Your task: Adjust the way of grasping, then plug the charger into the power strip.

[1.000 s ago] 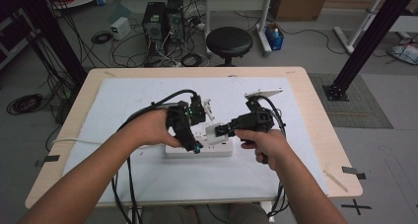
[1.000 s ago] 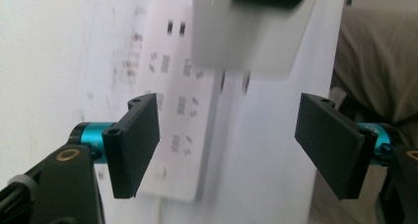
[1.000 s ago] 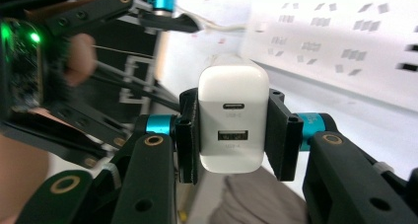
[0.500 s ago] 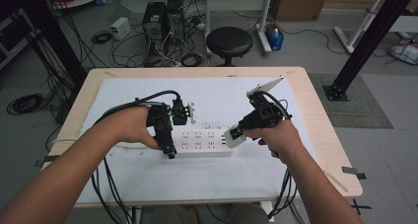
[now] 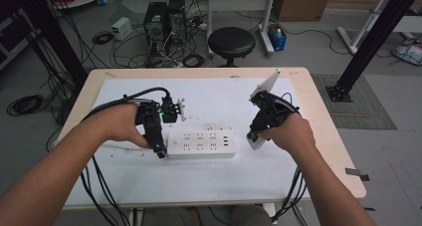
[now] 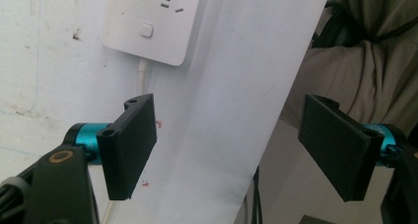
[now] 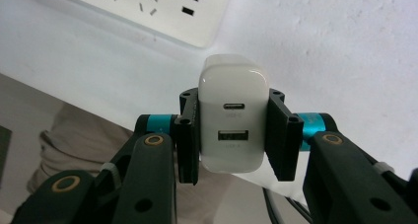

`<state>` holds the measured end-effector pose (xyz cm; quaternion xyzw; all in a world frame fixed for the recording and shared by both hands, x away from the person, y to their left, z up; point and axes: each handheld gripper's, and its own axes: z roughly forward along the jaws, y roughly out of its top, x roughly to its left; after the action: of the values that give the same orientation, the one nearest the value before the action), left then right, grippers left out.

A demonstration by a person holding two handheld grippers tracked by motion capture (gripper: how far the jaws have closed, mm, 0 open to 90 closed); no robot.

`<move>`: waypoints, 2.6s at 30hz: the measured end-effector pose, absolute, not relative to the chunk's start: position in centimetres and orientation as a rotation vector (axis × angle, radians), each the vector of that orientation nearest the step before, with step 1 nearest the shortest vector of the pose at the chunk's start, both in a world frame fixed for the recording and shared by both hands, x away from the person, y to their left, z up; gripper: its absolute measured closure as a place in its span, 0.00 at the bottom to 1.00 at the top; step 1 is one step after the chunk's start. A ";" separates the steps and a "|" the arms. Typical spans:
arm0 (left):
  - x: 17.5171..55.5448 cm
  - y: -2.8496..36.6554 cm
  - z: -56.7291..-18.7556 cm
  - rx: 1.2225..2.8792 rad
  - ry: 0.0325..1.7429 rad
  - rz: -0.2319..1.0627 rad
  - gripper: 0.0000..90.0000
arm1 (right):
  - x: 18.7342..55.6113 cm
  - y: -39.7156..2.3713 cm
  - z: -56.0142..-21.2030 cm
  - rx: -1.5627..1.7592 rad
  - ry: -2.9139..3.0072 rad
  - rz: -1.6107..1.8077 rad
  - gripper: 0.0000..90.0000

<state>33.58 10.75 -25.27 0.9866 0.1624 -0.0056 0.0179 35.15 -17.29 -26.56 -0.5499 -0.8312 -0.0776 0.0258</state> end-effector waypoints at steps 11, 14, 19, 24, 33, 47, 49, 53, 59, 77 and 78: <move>33.3 11.5 -25.1 3.060 0.535 0.003 0.25 | 35.0 -17.2 -26.6 -1.674 -2.606 -0.203 0.69; 33.4 11.6 -25.0 3.072 0.527 -0.002 0.25 | 34.9 -17.3 -26.6 -1.676 -2.611 -0.187 0.69; 33.4 11.5 -25.1 3.077 0.526 -0.003 0.25 | 34.9 -17.5 -26.6 -1.683 -2.615 -0.176 0.69; 33.5 11.6 -24.8 3.081 0.500 -0.007 0.25 | 34.8 -17.6 -26.6 -1.675 -2.630 -0.162 0.69; 33.4 11.8 -24.8 3.080 0.478 -0.010 0.25 | 35.4 -17.7 -26.2 -1.539 -2.735 -0.144 0.69; 33.3 12.0 -25.0 3.077 0.460 -0.017 0.25 | 37.5 -15.4 -26.2 -1.084 -2.931 -0.095 0.69; 33.3 12.0 -25.1 3.076 0.458 -0.018 0.25 | 37.7 -15.0 -26.3 -1.009 -2.949 -0.085 0.69; 33.3 12.0 -25.2 3.085 0.459 -0.026 0.25 | 38.2 -13.9 -26.6 -0.889 -2.980 -0.066 0.69; 33.0 12.4 -25.4 3.082 0.450 -0.033 0.25 | 38.8 -12.3 -26.8 -0.738 -3.042 -0.050 0.69; 32.9 12.6 -25.2 3.092 0.397 -0.045 0.25 | 39.2 -9.8 -27.5 -0.340 -3.129 -0.022 0.69; 32.9 12.6 -25.2 3.090 0.398 -0.044 0.25 | 39.3 -9.7 -27.6 -0.331 -3.131 -0.028 0.69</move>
<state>32.92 12.63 -25.22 0.9916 0.1279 -0.0142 0.0127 39.29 -9.67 -27.57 -0.1050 -0.9944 -0.0089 -0.0033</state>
